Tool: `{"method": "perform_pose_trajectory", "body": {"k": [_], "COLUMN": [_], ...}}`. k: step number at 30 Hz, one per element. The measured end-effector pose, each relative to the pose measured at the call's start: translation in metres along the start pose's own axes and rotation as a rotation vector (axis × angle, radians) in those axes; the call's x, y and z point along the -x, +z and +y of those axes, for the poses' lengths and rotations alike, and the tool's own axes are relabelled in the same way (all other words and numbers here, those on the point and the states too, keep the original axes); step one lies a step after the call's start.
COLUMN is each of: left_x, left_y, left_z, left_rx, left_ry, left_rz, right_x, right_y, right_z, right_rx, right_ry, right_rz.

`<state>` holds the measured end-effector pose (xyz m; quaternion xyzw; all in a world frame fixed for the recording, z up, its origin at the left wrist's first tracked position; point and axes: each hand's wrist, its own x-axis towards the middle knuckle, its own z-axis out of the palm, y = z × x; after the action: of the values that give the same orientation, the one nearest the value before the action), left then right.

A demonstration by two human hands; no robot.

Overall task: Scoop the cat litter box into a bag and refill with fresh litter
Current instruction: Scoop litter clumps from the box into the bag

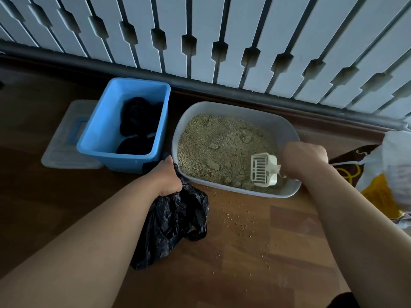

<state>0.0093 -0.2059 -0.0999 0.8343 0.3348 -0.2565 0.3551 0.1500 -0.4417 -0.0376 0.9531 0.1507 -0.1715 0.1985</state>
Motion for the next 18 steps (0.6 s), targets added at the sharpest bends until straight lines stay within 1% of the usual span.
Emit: {"method": "perform_pose_trajectory", "body": {"k": [2, 3, 5, 7, 9, 13, 16, 18], "left_x": [-0.002, -0.002, -0.002, -0.003, -0.004, -0.007, -0.008, -0.009], "left_y": [0.000, 0.000, 0.000, 0.001, 0.002, 0.003, 0.002, -0.001], "left_z": [0.001, 0.002, 0.004, 0.005, 0.005, 0.002, 0.002, 0.004], "left_rx": [0.000, 0.002, -0.002, -0.015, -0.013, -0.004, 0.002, -0.004], "left_ry": [0.010, 0.012, 0.007, 0.003, 0.007, 0.013, 0.017, 0.018], "left_rz": [-0.005, -0.005, -0.009, -0.011, -0.009, -0.018, -0.021, -0.027], "right_x": [-0.003, -0.007, -0.014, -0.019, -0.023, -0.025, -0.023, -0.021], "right_y": [0.001, 0.003, 0.011, 0.025, 0.042, 0.070, 0.081, 0.085], "right_z": [0.002, 0.004, 0.008, 0.007, 0.004, -0.007, -0.022, -0.040], "right_rx": [-0.055, -0.120, -0.318, -0.537, -0.689, -0.879, -0.955, -0.963], "right_ry": [-0.047, -0.070, -0.107, -0.112, -0.105, -0.081, -0.096, -0.119], "right_rz": [-0.082, -0.141, -0.248, -0.292, -0.284, -0.259, -0.230, -0.173]}}
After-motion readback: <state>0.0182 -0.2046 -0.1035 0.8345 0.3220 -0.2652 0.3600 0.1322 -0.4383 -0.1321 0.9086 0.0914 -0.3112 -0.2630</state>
